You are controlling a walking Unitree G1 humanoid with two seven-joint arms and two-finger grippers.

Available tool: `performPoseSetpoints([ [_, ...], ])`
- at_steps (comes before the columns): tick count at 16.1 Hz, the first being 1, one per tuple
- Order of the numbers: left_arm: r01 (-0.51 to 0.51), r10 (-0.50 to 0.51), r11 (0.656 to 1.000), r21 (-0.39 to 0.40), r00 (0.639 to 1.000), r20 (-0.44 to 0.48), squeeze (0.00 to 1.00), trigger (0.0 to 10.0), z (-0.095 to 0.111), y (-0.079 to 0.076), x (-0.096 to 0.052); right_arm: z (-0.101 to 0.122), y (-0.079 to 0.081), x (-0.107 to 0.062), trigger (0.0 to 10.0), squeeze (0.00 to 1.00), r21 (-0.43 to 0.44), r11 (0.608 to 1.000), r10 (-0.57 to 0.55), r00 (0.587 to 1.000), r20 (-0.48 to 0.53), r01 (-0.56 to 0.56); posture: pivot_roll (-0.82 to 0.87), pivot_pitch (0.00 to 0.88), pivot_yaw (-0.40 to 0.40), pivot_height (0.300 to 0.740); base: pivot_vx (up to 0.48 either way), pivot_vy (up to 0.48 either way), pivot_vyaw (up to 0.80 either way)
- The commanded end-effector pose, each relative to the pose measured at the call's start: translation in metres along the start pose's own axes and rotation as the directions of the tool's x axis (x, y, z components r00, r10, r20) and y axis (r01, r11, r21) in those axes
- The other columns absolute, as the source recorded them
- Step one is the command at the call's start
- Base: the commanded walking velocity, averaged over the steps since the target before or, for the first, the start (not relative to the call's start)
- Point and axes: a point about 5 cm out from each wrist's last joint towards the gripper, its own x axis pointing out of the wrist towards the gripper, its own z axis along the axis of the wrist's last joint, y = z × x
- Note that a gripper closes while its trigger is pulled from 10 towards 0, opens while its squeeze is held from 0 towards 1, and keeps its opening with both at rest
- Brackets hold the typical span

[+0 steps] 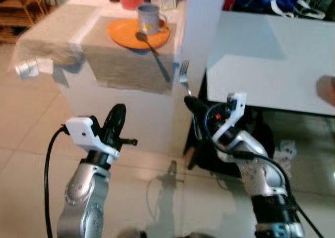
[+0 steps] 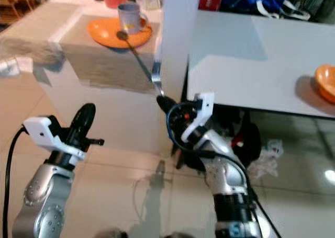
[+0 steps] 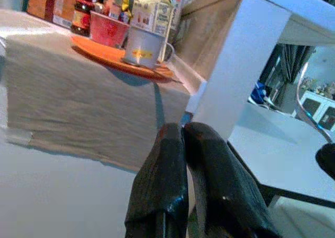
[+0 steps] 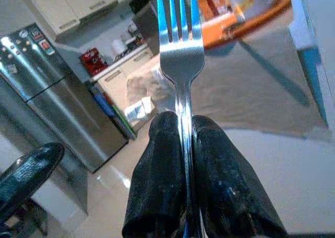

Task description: Setting the table

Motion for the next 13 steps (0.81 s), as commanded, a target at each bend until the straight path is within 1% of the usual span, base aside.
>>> performPoseSetpoints([
  [1,0.0,0.0,1.0,0.007,1.0,-0.014,0.0,10.0,-0.003,0.001,-0.001,0.005,0.003,0.004,10.0,0.0,-0.014,1.0,0.013,1.0,0.02,-0.013,-0.08,0.087,-0.017,0.74,0.0,-0.45,0.0],
  [3,0.009,-0.009,1.0,0.008,1.0,-0.021,0.0,10.0,-0.006,0.0,0.0,0.004,0.004,0.006,10.0,0.0,-0.015,1.0,0.004,0.999,0.034,-0.004,-0.08,0.085,-0.017,0.74,0.0,-0.45,0.0],
  [6,0.011,-0.01,1.0,0.021,0.998,-0.056,0.0,10.0,-0.016,0.001,-0.002,-0.004,-0.003,0.007,10.0,0.0,-0.019,0.998,-0.063,0.998,0.03,0.064,-0.09,0.087,-0.015,0.74,0.0,-0.449,0.0],
  [8,0.0,0.002,1.0,0.024,0.997,-0.072,0.0,10.0,-0.021,0.004,-0.004,-0.006,-0.002,0.007,10.0,0.0,-0.023,0.998,-0.066,0.997,0.028,0.066,-0.09,0.087,-0.014,0.74,0.0,-0.448,0.0],
  [13,0.004,-0.003,1.0,0.03,0.998,-0.057,0.0,10.0,-0.017,0.004,-0.001,0.001,0.004,0.012,10.0,0.0,-0.028,0.999,-0.036,0.997,0.068,0.038,-0.09,0.085,-0.01,0.74,0.0,-0.45,0.0],
])
